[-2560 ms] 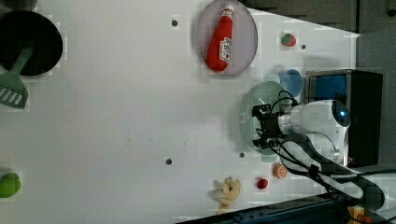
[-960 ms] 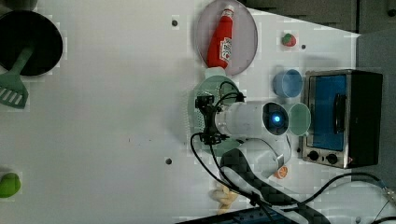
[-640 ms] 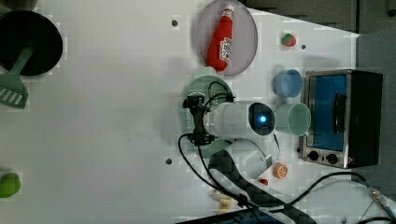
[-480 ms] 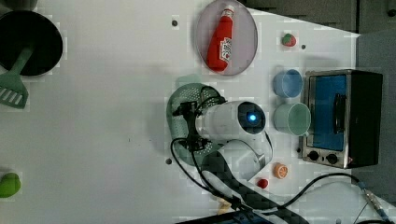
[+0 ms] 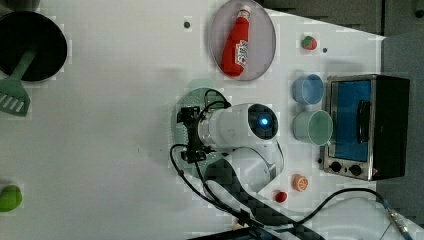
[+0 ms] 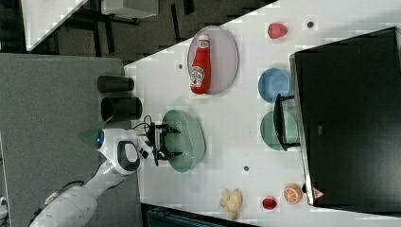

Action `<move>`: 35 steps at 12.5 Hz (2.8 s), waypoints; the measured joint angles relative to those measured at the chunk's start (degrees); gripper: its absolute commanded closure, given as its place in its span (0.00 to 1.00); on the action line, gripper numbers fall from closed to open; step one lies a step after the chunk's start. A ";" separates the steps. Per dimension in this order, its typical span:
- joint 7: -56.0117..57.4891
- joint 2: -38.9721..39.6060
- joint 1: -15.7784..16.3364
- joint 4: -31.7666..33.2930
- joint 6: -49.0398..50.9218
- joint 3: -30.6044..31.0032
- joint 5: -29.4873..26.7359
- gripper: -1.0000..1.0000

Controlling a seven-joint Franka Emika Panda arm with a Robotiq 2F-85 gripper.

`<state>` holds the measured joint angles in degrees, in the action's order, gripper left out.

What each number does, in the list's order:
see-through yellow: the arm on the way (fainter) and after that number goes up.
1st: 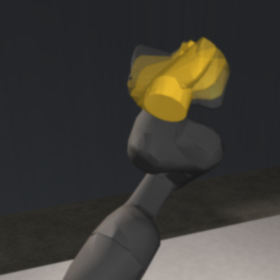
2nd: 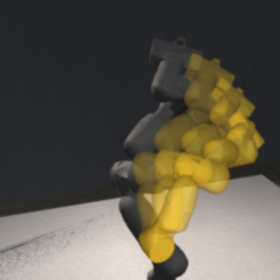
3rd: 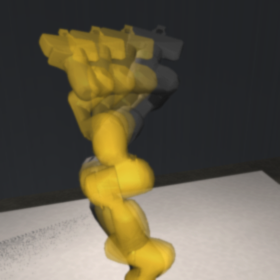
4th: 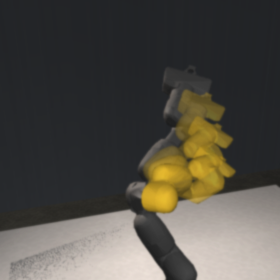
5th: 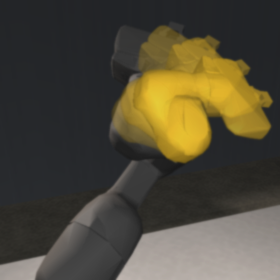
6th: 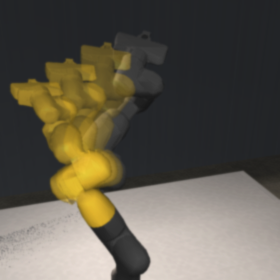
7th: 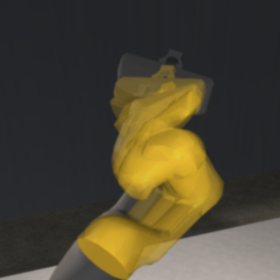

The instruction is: Drag strainer right to left.

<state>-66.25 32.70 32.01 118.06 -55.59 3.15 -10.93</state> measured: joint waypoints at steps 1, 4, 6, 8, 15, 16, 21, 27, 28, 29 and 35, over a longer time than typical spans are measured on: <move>-0.73 1.31 0.34 -1.79 -0.95 0.08 -2.39 0.00; -1.79 4.48 1.73 -7.83 0.67 -0.02 -4.85 0.00; -1.79 4.81 3.08 -8.50 1.40 -0.41 -4.86 0.00; -2.07 5.60 4.17 -10.18 1.48 -0.10 -4.89 0.00; -3.69 4.45 8.98 -10.97 2.63 -0.60 -2.59 0.00; -1.12 2.83 9.26 -10.41 6.10 -1.12 -0.45 0.00; 18.80 -14.00 11.78 -8.73 28.86 -12.75 5.09 0.00; 48.58 -42.84 6.83 -15.50 39.78 -35.58 17.75 0.00; 51.84 -46.68 5.23 -16.11 42.01 -39.44 20.95 0.00; 54.37 -49.50 3.36 -16.23 42.43 -43.33 21.35 0.00; 60.43 -49.80 -1.99 -13.88 47.10 -50.66 20.51 0.00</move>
<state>-5.82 -17.09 30.02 104.18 -8.49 -47.50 9.57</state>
